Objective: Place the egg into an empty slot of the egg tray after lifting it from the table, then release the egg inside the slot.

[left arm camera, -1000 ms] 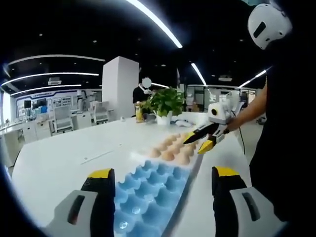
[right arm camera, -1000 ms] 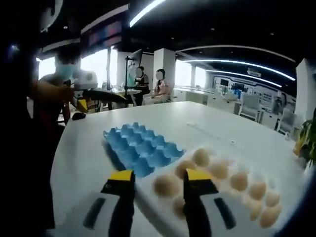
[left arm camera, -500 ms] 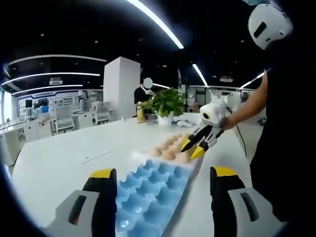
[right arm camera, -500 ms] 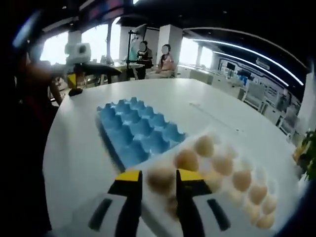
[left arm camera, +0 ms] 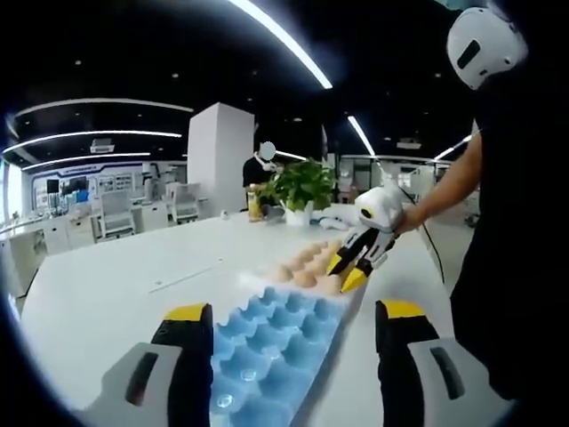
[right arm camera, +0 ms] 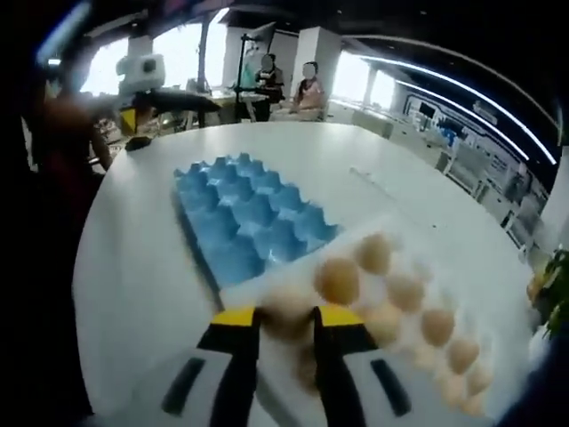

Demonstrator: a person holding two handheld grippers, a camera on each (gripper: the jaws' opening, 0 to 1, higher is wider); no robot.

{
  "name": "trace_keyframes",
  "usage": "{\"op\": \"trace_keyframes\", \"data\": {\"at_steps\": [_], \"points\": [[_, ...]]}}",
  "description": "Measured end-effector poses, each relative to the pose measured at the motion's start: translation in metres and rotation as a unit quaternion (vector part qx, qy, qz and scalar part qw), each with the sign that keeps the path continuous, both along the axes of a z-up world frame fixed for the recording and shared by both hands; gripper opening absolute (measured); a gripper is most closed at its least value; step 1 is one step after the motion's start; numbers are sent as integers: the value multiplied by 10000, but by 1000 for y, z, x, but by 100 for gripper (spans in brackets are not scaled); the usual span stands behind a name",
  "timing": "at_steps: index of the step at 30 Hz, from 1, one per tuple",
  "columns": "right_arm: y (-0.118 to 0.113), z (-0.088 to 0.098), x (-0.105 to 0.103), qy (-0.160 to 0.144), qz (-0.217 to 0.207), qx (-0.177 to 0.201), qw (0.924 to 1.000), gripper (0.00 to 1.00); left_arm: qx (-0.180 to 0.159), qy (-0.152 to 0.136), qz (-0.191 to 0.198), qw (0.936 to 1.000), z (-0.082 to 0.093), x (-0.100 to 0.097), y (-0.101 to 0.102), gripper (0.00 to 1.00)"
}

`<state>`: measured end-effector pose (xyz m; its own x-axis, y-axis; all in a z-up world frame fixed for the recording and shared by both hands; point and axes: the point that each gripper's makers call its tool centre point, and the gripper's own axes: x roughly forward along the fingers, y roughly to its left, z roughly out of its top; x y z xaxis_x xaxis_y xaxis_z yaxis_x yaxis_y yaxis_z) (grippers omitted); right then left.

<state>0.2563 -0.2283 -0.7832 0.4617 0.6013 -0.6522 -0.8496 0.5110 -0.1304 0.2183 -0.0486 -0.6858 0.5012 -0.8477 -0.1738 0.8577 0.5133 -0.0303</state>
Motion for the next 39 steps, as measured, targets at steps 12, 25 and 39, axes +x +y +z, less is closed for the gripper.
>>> {"op": "trace_keyframes", "data": {"at_steps": [12,25,39], "points": [[0,-14,2,1764,148,-1352,9749,26,39,12,-4,10000,-2,2,1,73],[2,-16,-2,1751,505,-1726,9680,26,131,293,171,9993,-17,5,12,84],[2,-14,-2,1510,427,-1665,9735,25,327,574,223,9976,-31,6,17,99]]}}
